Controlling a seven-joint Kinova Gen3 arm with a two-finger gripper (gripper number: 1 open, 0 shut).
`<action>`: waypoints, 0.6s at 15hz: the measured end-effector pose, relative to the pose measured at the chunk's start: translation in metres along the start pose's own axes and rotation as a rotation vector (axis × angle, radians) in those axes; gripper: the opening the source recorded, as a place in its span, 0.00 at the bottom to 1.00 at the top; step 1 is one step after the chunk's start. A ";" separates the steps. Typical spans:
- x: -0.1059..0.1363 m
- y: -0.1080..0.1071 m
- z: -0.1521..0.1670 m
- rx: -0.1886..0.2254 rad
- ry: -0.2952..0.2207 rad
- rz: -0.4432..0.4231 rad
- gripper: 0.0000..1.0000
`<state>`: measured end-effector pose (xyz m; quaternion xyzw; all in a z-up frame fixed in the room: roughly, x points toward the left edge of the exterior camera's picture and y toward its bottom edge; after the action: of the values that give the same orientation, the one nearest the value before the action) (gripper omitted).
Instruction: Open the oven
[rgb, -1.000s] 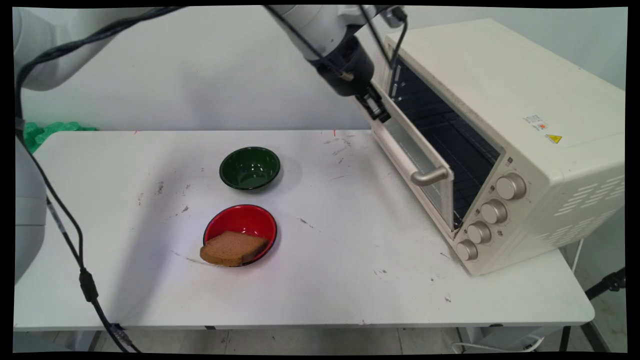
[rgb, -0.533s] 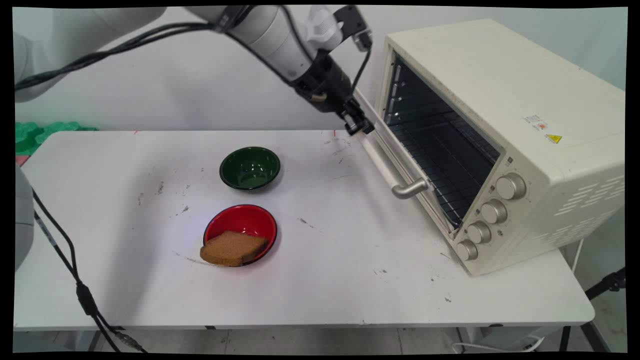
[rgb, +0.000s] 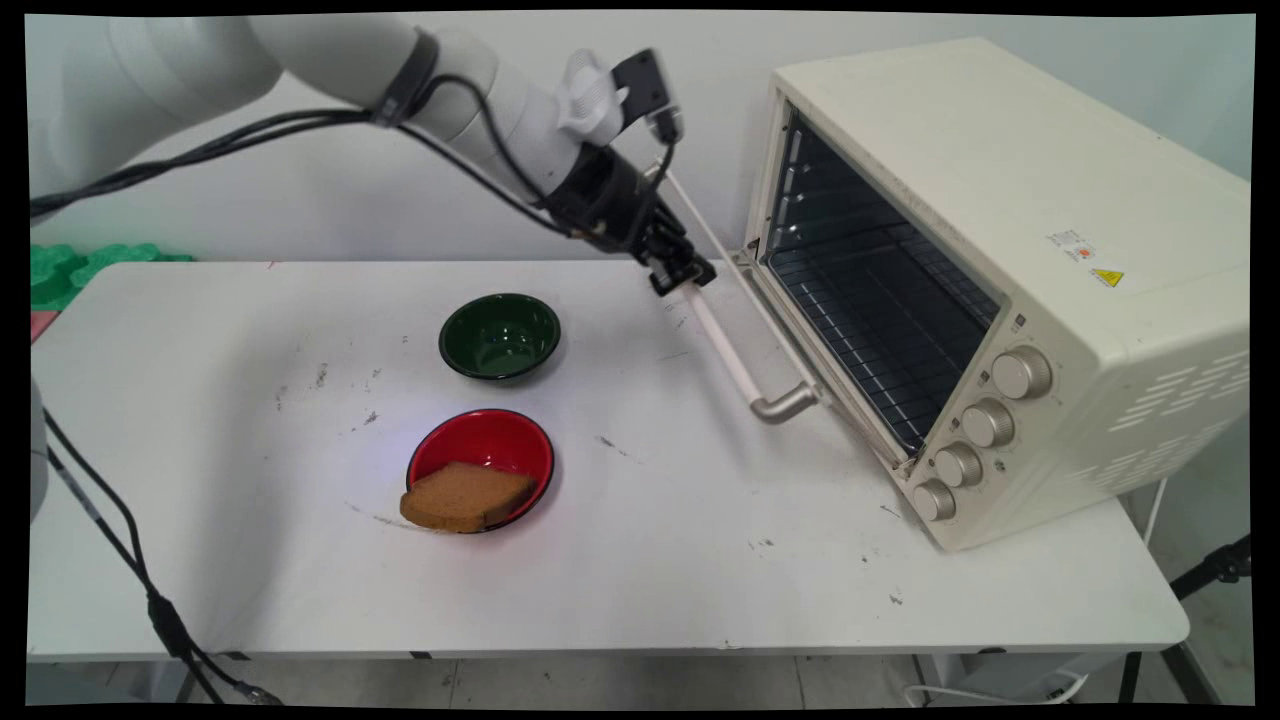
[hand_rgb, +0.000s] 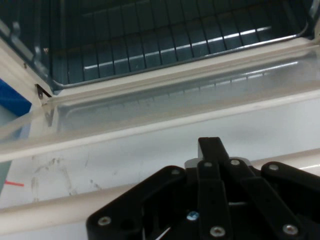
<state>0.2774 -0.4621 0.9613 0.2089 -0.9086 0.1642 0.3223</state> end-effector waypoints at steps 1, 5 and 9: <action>-0.008 0.001 -0.001 0.001 0.006 -0.003 0.00; -0.038 0.003 -0.002 0.006 0.041 -0.033 0.00; -0.062 0.003 0.000 0.007 0.083 -0.068 0.00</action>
<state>0.3198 -0.4424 0.9198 0.2339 -0.8862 0.1649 0.3643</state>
